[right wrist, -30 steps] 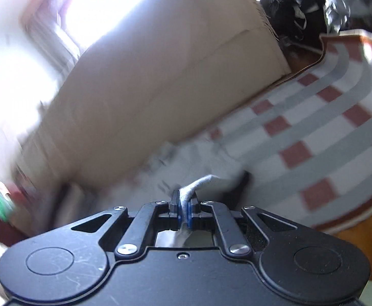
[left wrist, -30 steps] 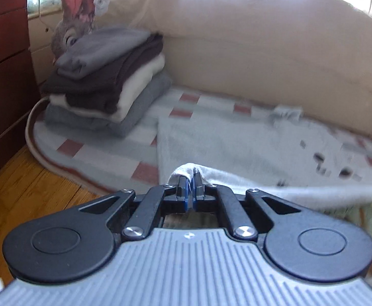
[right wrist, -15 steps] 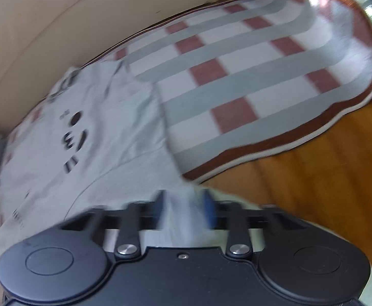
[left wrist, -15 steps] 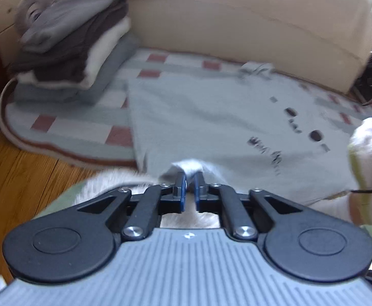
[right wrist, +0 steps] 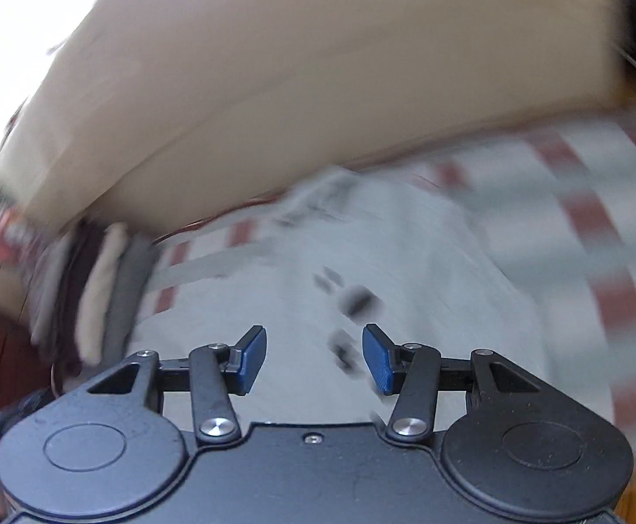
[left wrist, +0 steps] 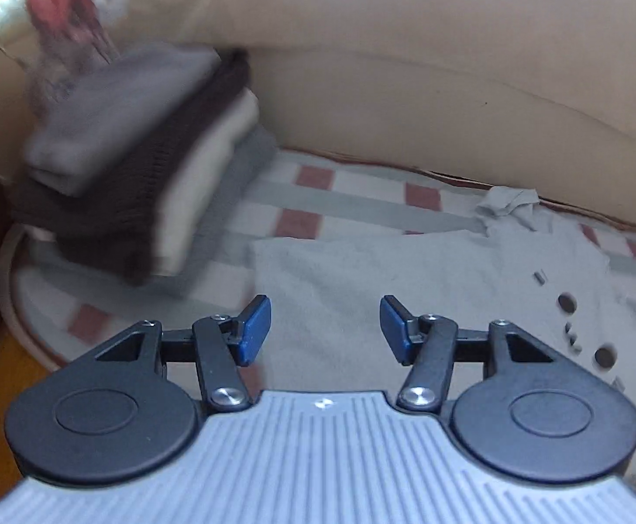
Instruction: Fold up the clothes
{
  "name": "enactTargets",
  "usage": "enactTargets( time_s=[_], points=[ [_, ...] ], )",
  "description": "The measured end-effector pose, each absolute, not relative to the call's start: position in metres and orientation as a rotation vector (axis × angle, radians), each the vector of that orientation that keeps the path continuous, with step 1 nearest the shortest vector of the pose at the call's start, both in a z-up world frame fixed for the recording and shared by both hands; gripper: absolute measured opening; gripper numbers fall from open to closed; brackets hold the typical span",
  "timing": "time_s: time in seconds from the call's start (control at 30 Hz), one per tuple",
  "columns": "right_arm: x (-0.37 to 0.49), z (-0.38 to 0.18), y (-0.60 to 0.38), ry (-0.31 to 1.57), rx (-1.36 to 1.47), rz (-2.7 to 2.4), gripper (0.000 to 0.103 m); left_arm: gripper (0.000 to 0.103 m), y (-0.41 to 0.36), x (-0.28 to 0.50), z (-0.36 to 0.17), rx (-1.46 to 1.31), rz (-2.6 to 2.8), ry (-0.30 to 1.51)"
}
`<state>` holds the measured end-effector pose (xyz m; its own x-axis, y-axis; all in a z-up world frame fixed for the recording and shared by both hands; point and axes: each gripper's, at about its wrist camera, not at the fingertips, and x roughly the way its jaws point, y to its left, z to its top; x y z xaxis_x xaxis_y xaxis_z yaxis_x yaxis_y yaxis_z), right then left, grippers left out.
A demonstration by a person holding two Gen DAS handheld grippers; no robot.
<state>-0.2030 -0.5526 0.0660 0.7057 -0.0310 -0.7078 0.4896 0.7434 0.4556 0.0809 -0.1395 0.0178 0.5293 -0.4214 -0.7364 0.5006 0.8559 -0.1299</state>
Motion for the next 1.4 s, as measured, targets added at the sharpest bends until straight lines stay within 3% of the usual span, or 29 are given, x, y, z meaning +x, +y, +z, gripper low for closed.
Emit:
enactTargets(
  time_s=[0.13, 0.27, 0.3, 0.37, 0.57, 0.9, 1.0, 1.27, 1.3, 1.33, 1.4],
  points=[
    [-0.092, 0.076, -0.576, 0.87, 0.537, -0.197, 0.054, 0.055, -0.202, 0.118, 0.016, 0.092, -0.613, 0.853],
    [-0.023, 0.03, -0.618, 0.985, 0.413, -0.274, 0.054, 0.055, -0.276, 0.139, -0.004, 0.116, -0.771, 0.825],
    [-0.021, 0.012, -0.632, 0.985, 0.413, -0.316, 0.054, 0.055, -0.294, 0.142, -0.012, 0.135, -0.8, 0.826],
    [-0.018, -0.025, -0.662, 0.98, 0.419, -0.401, 0.041, 0.055, -0.331, 0.147, -0.03, 0.225, -0.841, 0.805],
    [-0.048, -0.123, -0.736, 0.821, 0.675, -0.475, 0.041, 0.055, -0.42, 0.18, -0.082, 0.392, -0.924, 0.788],
    [-0.024, -0.154, -0.756, 0.92, 0.424, -0.339, 0.05, 0.056, -0.568, 0.198, -0.145, 0.578, -1.052, 0.667],
    [-0.014, -0.159, -0.747, 0.968, 0.351, -0.306, 0.05, 0.064, -0.588, 0.193, -0.16, 0.655, -1.057, 0.611],
    [0.001, -0.17, -0.743, 0.962, 0.29, -0.339, 0.051, 0.07, -0.635, 0.186, -0.198, 0.817, -1.065, 0.507],
    [0.002, -0.172, -0.743, 0.959, 0.296, -0.343, 0.051, 0.05, -0.634, 0.189, -0.199, 0.793, -1.077, 0.538],
    [0.002, -0.173, -0.743, 0.951, 0.295, -0.338, 0.051, 0.004, -0.633, 0.193, -0.199, 0.769, -1.079, 0.56],
    [0.001, -0.175, -0.741, 0.936, 0.284, -0.317, 0.051, 0.005, -0.629, 0.198, -0.194, 0.712, -1.019, 0.562]
  ],
)
